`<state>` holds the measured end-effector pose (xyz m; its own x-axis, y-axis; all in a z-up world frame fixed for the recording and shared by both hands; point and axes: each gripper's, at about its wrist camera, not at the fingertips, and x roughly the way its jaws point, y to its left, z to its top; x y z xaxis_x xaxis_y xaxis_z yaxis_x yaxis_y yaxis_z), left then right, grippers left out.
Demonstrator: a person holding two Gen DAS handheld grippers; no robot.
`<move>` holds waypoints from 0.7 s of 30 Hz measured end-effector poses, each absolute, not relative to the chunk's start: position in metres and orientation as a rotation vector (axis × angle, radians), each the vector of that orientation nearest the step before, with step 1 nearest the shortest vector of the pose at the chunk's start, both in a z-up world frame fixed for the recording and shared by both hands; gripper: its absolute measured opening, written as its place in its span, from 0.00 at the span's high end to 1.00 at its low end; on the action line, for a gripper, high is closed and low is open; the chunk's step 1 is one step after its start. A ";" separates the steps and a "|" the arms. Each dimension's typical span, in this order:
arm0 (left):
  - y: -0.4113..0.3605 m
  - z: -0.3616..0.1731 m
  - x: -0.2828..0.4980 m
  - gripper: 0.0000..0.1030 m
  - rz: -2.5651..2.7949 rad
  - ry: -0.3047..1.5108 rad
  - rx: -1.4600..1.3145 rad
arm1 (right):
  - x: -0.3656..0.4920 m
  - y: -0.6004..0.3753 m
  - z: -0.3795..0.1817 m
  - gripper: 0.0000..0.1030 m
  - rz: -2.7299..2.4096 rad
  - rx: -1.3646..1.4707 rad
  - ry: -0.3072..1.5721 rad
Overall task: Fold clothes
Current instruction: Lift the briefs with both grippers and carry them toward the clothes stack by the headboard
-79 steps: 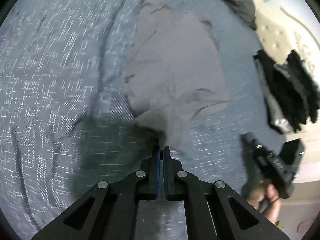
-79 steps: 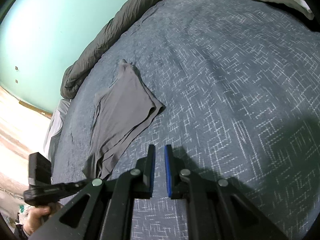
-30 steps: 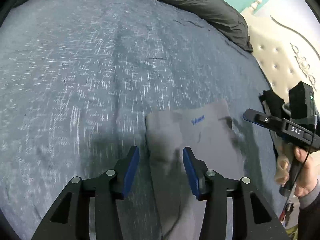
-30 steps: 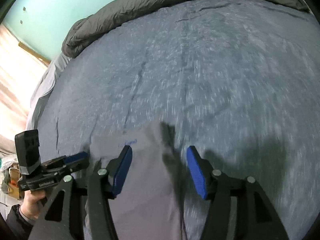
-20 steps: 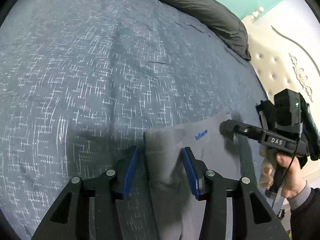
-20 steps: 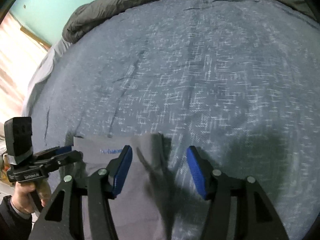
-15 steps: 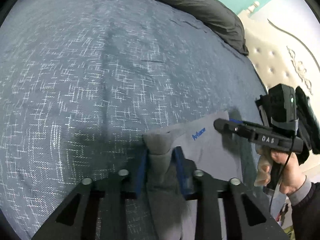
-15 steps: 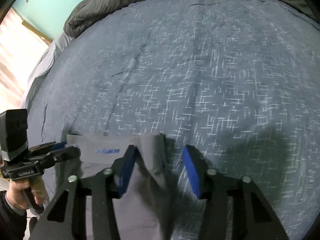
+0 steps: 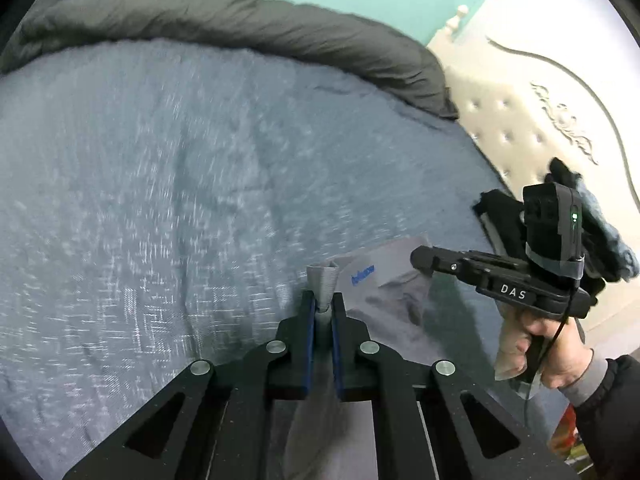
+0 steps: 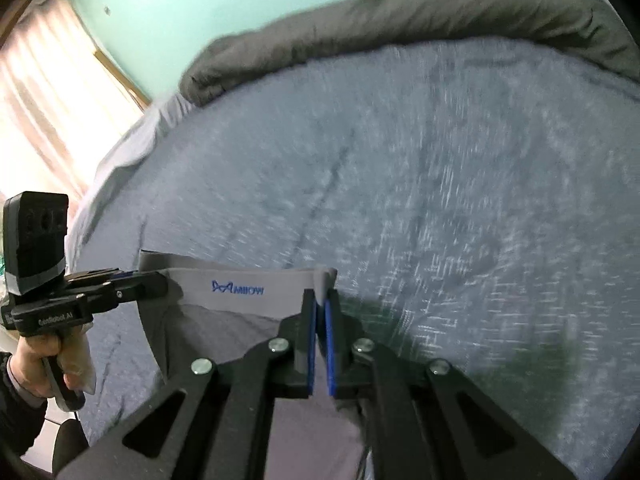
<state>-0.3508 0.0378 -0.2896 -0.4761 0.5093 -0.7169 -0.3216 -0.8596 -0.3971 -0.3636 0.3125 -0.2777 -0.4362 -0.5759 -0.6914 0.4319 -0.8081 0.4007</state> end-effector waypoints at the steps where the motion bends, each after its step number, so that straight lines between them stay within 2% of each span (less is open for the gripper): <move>1: 0.039 -0.279 -0.345 0.94 2.337 -0.267 -1.210 | -0.357 0.316 -0.268 0.97 -2.248 1.134 -0.223; 21: 0.095 -0.033 -0.232 0.94 2.439 -0.056 -0.805 | -0.219 0.375 -0.020 0.97 -2.452 0.596 -0.150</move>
